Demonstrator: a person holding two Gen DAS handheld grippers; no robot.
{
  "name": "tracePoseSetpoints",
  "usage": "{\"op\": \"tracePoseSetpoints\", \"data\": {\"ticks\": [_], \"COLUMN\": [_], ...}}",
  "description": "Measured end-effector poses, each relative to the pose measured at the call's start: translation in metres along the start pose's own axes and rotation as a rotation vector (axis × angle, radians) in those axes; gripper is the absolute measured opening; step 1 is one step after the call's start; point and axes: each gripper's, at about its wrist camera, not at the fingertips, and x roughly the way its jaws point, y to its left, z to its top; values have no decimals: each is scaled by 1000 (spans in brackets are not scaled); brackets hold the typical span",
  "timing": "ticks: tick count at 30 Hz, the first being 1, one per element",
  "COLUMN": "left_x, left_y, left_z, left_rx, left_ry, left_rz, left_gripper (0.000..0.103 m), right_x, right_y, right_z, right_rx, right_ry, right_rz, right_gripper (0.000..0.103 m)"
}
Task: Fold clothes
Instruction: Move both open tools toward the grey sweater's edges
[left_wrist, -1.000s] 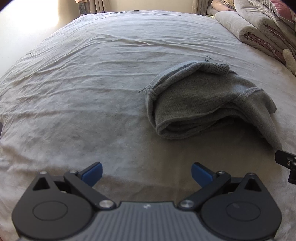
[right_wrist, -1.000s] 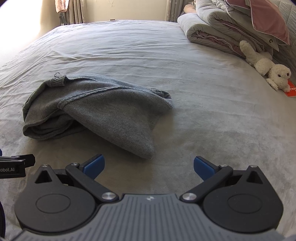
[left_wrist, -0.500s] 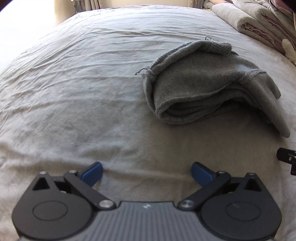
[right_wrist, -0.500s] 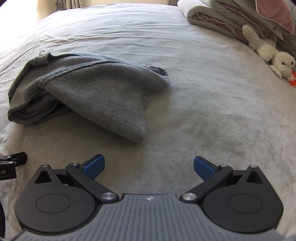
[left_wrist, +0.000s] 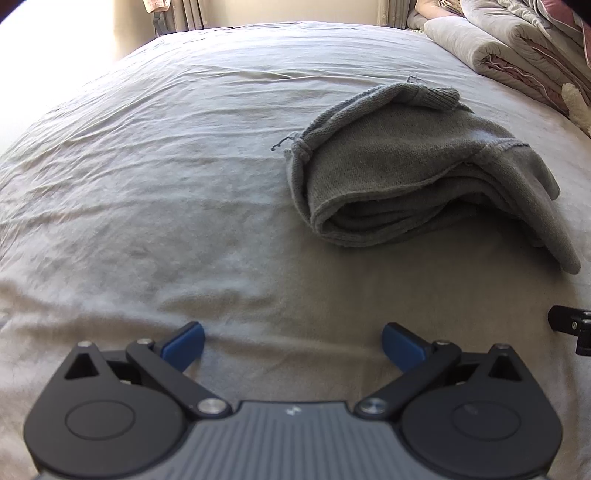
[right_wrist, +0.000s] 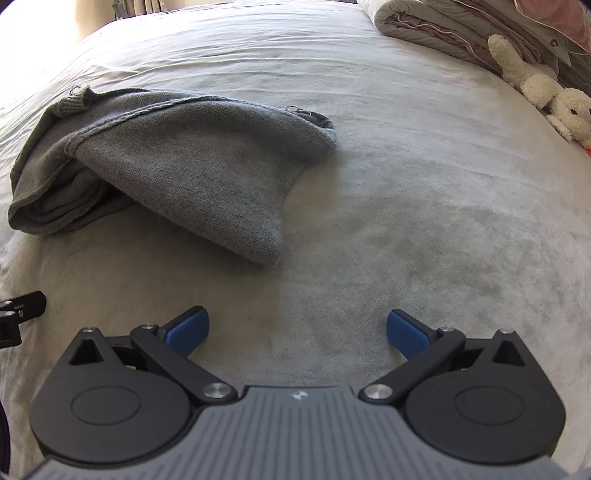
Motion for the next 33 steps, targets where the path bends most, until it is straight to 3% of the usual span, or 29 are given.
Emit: {"op": "tracePoseSetpoints", "data": {"ticks": [12,18,27,33], "left_x": [-3,-5,-12,-6], "left_y": [-4,1,13,21], "left_z": [-5,-1,14,24], "left_rx": [10,17,-36,-106], "left_ry": [-33,-33,-92,-71], "left_rz": [11,-13,-24,-68], "left_gripper": [103,103,103,103], "right_x": [6,-11,-31,-25], "right_y": [-3,2,5,29], "right_z": [7,12,33,41], "right_rx": [4,-25,72,28], "right_ry": [8,-71,-168,-215], "right_rz": [9,-16,117,141], "right_gripper": [103,103,103,100]}}
